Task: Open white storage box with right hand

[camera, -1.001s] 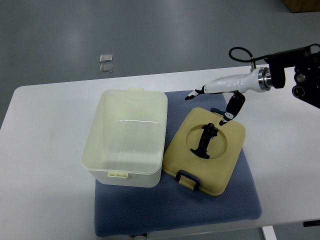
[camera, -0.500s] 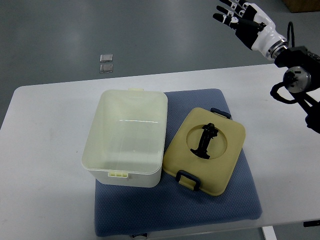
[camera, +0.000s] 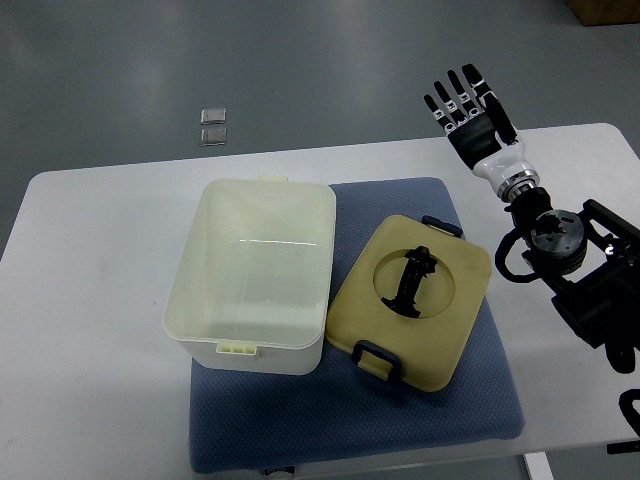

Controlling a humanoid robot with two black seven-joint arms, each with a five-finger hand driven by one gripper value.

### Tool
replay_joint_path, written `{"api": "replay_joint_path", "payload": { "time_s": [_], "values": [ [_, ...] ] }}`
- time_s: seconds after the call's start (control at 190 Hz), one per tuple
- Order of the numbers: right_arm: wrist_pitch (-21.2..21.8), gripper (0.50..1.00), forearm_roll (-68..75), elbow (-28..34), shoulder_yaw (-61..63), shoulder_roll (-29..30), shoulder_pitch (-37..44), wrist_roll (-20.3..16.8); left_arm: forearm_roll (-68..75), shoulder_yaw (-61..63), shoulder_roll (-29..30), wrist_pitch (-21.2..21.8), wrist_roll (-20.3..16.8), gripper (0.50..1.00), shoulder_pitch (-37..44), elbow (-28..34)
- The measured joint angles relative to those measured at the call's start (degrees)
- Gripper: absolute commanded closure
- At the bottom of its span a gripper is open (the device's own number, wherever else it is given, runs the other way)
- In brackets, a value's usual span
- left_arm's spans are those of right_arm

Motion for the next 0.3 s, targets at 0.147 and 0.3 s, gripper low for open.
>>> {"api": "replay_joint_path", "payload": {
  "time_s": [0.147, 0.3],
  "values": [
    [0.7, 0.574, -7.7, -3.4, -0.1, -0.4, 0.1, 0.0, 0.0, 0.1, 0.0, 0.0, 0.0, 0.5, 0.0, -0.1],
    [0.6, 0.576, -16.8, -6.5, -0.1, -0.7, 0.6, 0.0, 0.0, 0.1, 0.0, 0.0, 0.0, 0.5, 0.0, -0.1]
  ]
}}
